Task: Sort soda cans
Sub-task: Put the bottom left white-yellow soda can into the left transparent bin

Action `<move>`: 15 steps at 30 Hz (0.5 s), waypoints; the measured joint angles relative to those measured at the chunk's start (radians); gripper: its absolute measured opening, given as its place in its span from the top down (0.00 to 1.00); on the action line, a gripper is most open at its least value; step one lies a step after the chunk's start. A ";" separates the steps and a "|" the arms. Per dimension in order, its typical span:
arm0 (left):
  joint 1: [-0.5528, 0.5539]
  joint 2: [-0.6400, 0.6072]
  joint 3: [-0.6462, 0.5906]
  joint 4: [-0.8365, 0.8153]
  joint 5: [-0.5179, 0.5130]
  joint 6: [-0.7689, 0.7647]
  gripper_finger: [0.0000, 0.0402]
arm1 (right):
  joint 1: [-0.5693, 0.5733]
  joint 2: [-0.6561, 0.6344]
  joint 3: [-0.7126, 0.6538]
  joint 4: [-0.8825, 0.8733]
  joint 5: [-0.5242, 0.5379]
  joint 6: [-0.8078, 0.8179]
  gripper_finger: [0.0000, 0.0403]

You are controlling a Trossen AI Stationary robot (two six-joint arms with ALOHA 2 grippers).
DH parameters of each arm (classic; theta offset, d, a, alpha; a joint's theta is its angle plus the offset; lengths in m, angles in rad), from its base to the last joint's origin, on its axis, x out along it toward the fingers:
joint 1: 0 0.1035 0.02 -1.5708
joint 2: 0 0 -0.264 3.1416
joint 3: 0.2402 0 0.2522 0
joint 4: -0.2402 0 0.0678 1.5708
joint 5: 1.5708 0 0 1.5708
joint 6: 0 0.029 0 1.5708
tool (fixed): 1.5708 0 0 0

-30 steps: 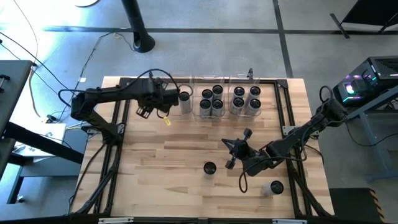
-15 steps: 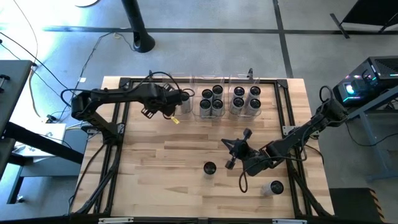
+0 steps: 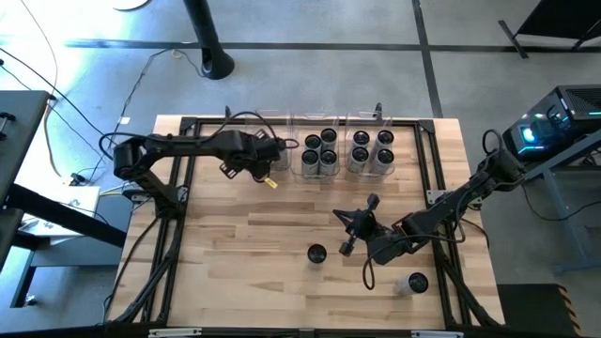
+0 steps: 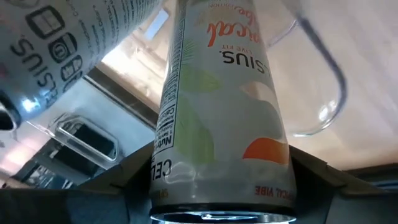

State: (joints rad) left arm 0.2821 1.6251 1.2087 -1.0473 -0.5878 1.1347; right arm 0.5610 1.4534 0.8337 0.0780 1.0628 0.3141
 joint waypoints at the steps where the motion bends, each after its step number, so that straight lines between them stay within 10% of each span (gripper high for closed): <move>1: 0.000 0.012 0.001 0.000 -0.013 0.000 0.38 | 0.000 0.000 0.000 0.001 0.000 0.000 1.00; 15: -0.006 0.048 0.039 0.059 -0.094 -0.019 0.27 | 0.000 0.000 0.000 0.001 -0.023 -0.008 1.00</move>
State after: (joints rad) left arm 0.2762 1.6726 1.2475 -0.9879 -0.6819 1.1157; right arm 0.5606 1.4536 0.8337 0.0792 1.0397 0.3065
